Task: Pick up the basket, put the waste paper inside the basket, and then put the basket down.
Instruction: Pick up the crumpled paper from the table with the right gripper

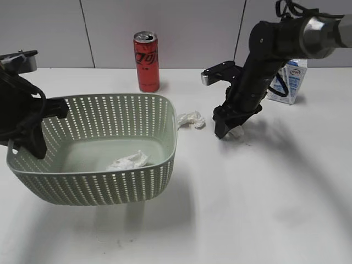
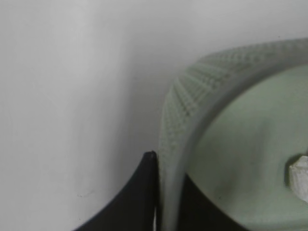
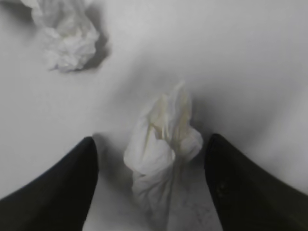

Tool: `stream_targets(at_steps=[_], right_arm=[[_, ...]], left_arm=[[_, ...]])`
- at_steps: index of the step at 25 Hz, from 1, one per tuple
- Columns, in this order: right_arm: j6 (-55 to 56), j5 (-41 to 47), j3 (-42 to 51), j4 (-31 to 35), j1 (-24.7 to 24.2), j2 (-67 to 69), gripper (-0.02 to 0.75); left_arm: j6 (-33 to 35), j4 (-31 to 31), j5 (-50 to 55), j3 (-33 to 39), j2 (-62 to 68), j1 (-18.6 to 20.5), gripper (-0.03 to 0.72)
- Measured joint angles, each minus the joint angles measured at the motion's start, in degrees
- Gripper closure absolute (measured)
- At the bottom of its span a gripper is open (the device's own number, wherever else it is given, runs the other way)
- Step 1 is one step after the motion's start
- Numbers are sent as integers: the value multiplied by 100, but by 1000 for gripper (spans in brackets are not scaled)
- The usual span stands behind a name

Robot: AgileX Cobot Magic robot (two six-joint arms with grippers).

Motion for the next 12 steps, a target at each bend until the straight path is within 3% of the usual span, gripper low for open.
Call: stream_targets(at_steps=[2,5,8,9,12], right_arm=[[0,-6,-35,-6,0,23,234],[7,-1,-46,-21,0,31,370],[13,110,-39,-15,0,-25,619],[13,176,-27,-15,0,-114,668],[13,376,-12,-10,20,-679,703]], left_arm=[[0,-4,5,0,0,0,683],[0,-4,41,0,0,0,683],[0,-4,65,0,0,0,683],[0,-4,65,0,0,0,683],[0,-4,65,0,0,0,683]])
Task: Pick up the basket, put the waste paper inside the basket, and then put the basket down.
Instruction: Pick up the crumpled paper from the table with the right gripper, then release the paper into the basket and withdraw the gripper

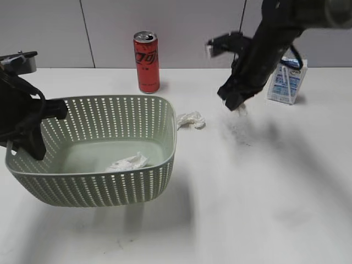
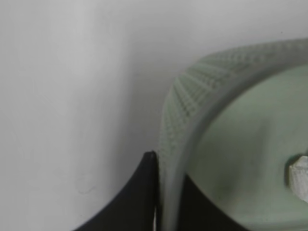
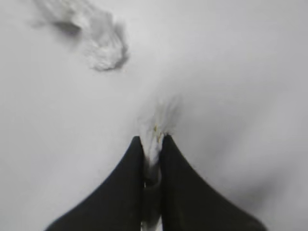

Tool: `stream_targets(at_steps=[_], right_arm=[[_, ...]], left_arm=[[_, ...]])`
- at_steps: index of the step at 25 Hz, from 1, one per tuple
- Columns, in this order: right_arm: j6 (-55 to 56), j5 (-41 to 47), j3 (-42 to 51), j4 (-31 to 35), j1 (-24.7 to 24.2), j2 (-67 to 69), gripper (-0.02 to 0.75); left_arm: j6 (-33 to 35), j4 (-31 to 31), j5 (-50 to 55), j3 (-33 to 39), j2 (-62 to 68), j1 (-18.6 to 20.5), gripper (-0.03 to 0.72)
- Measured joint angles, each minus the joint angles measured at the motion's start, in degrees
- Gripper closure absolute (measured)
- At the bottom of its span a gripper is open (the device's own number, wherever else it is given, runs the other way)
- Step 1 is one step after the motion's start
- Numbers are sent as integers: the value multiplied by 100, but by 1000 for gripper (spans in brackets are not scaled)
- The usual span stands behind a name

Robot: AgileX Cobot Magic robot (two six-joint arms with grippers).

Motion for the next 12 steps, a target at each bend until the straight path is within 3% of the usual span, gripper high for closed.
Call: stream_targets(at_steps=[4,12], right_arm=[[-141,212,-6,195,362,-1271,703],[-425,212,-38,813,2230,-2458,705]], left_arm=[[0,0,0,0,0,0,683],[0,0,0,0,0,0,683]])
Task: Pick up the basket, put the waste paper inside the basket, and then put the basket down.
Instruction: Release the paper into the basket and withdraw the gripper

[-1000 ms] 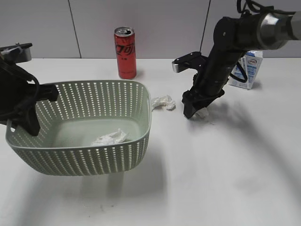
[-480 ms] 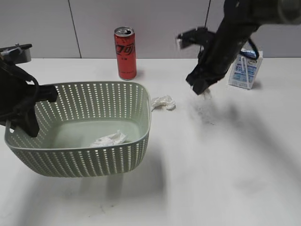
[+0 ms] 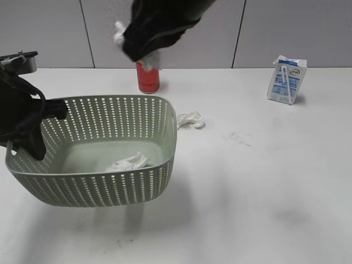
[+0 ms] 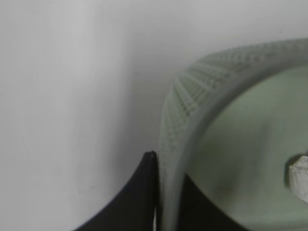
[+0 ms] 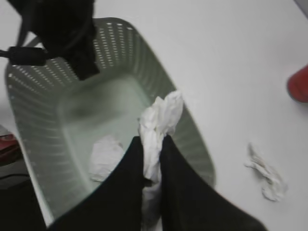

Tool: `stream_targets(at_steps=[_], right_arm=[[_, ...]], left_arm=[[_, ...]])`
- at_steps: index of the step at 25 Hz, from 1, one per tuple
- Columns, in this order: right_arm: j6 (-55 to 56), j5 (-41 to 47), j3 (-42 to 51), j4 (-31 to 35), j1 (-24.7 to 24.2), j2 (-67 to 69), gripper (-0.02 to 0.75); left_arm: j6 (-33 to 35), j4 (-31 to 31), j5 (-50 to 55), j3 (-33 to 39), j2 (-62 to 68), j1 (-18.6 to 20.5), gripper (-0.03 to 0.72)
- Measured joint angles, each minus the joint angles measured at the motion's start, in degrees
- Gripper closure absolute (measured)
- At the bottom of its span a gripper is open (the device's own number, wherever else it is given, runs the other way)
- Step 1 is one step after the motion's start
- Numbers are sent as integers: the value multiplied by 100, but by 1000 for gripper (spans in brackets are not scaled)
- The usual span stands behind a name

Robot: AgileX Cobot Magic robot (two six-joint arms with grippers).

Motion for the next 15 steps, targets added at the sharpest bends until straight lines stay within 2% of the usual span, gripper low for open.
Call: stream_targets(at_steps=[2,4,6,8,11,15], right_arm=[[50,7,11,14,300,131,699],[104,38,13,24,494,350,647],[119,66,24,24,559,621,529],[142,76,29,18,572,853,356],[232,78,42,-74,572,1020,177],[863,138,-224,-825,486,939,129]], left_arm=[[0,5,0,0,0,0,683],[0,5,0,0,0,0,683],[0,5,0,0,0,0,683],[0,5,0,0,0,0,683],[0,5,0,0,0,0,683],[0,54,0,0,0,4,683]])
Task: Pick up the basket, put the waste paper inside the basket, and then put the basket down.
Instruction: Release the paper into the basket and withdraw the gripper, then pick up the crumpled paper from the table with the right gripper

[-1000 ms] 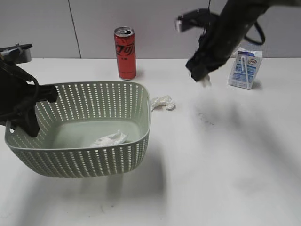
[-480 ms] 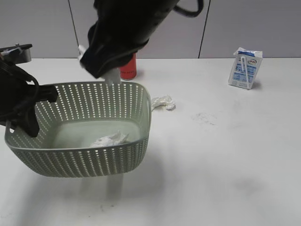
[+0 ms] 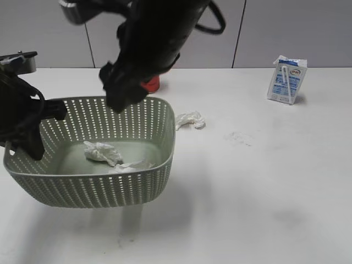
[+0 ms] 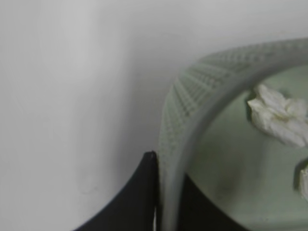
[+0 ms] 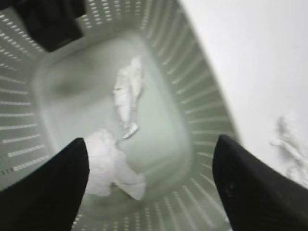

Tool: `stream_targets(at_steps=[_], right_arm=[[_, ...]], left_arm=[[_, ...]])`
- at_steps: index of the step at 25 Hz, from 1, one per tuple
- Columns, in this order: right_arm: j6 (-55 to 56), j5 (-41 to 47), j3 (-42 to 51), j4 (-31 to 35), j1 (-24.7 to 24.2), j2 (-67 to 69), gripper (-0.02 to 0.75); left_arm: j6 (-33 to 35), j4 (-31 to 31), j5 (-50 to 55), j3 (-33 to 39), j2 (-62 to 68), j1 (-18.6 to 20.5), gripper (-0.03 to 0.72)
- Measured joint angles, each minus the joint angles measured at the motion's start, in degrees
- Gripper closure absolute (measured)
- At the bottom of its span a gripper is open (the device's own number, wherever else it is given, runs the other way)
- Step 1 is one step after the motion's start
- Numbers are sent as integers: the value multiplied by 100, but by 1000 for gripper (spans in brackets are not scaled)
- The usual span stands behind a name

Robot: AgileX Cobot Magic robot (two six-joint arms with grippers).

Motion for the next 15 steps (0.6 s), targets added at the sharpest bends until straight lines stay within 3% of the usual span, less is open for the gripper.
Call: stream_targets(at_steps=[2,10,15], right_arm=[[350,63,-302,-293,-220,-85,128],[784,-116,-710,-421,-1640,475,169],[544,-440,-816,-427,-1906,1676,170]], left_arm=[[0,149,26,0,0,36,683],[109,938,164,0,0,91,683],[123,938,164,0,0,91,683]])
